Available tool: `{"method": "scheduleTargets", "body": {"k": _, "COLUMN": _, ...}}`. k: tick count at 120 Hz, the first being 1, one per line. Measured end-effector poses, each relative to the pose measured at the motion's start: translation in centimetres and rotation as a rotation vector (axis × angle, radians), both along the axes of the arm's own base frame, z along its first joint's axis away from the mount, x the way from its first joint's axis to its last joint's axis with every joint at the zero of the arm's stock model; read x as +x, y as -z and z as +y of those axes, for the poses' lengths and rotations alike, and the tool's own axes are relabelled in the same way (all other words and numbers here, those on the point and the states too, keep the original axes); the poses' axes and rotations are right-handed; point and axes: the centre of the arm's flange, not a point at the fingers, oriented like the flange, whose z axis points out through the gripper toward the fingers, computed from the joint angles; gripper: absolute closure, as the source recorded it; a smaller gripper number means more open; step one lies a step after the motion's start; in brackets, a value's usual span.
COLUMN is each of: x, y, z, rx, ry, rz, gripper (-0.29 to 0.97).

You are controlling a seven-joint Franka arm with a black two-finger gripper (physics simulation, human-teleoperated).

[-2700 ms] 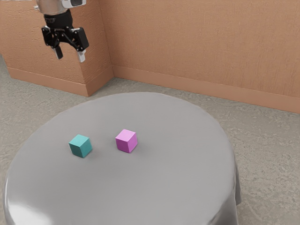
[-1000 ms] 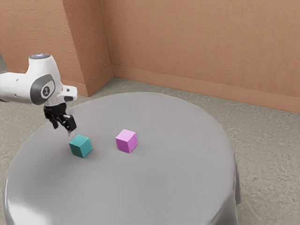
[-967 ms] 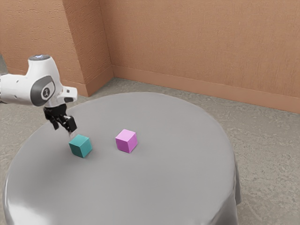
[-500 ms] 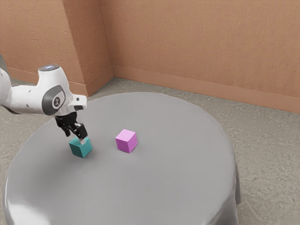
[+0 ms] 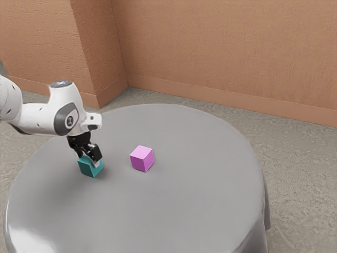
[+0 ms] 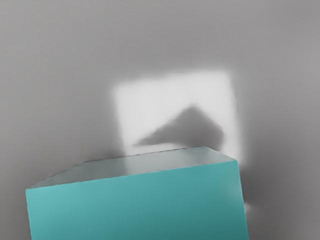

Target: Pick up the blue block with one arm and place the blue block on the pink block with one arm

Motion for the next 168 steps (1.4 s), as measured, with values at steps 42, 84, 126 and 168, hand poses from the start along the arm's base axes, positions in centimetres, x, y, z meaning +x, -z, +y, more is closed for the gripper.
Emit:
{"method": "scheduleTargets", "body": {"k": 42, "x": 0.0, "y": 1.1, "z": -0.1, "rx": -0.003, "ry": 0.009, "rz": 0.015, "gripper": 0.12}}
{"method": "scheduleTargets", "body": {"k": 84, "x": 1.4, "y": -1.3, "z": -0.5, "rx": 0.020, "ry": 0.026, "rz": -0.036, "gripper": 0.32}}
{"method": "scheduleTargets", "body": {"k": 126, "x": 8.6, "y": -10.5, "z": -10.6, "rx": 0.019, "ry": 0.136, "rz": -0.136, "gripper": 0.33}}
{"method": "scheduleTargets", "body": {"k": 168, "x": 9.6, "y": -6.5, "z": -14.0, "rx": -0.004, "ry": 0.049, "rz": 0.015, "gripper": 0.33}}
